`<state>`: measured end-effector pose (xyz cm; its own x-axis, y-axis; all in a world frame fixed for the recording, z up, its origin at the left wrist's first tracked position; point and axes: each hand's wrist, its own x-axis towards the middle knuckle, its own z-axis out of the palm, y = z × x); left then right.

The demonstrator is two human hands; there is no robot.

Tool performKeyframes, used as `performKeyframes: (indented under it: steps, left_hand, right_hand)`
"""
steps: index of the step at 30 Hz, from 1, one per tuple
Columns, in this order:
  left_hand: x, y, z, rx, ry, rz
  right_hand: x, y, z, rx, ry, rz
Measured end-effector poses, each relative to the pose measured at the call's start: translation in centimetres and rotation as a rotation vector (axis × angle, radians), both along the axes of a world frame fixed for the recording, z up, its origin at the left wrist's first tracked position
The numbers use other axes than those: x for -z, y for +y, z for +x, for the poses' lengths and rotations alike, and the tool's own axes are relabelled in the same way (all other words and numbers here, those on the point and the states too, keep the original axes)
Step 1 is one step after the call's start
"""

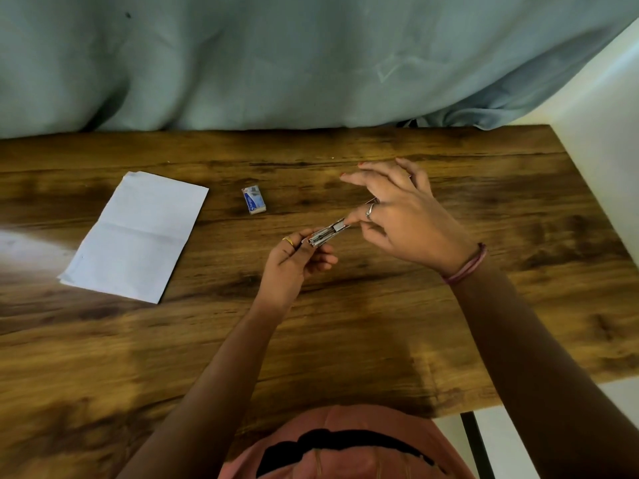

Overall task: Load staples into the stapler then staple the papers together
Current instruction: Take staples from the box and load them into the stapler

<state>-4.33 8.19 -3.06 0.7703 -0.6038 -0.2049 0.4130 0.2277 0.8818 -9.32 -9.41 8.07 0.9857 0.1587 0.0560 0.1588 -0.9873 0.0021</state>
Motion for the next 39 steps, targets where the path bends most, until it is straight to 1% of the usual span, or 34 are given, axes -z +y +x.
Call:
performKeyframes:
  steps: [3, 6, 10, 16, 23, 31, 34, 39]
  left_hand:
    - [0.2, -0.1, 0.0, -0.013, 0.011, -0.008]
    - [0.3, -0.2, -0.1, -0.019, 0.028, -0.021]
    - [0.5, -0.3, -0.2, -0.023, 0.028, -0.028]
    - [0.6, -0.5, -0.3, -0.027, 0.027, -0.008]
    - [0.4, -0.5, -0.4, -0.025, 0.030, 0.002]
    - [0.1, -0.8, -0.5, -0.032, 0.078, -0.013]
    - [0.1, -0.8, -0.8, -0.037, 0.097, -0.029]
    - [-0.1, -1.1, -1.1, -0.041, 0.125, -0.039]
  right_hand:
    - [-0.4, -0.1, -0.1, 0.028, -0.037, 0.060]
    - [-0.5, -0.4, -0.1, 0.038, -0.034, 0.062]
    - [0.1, 0.1, -0.3, 0.016, -0.007, -0.018]
    - [0.9, 0.3, -0.3, 0.032, -0.029, -0.133]
    - [1.4, 0.3, -0.2, 0.021, -0.036, -0.006]
    - [0.9, -0.4, -0.8, 0.080, -0.194, 0.150]
    - [1.0, -0.4, -1.0, 0.085, -0.205, 0.136]
    - [2.1, 0.2, -1.1, 0.093, -0.153, 0.021]
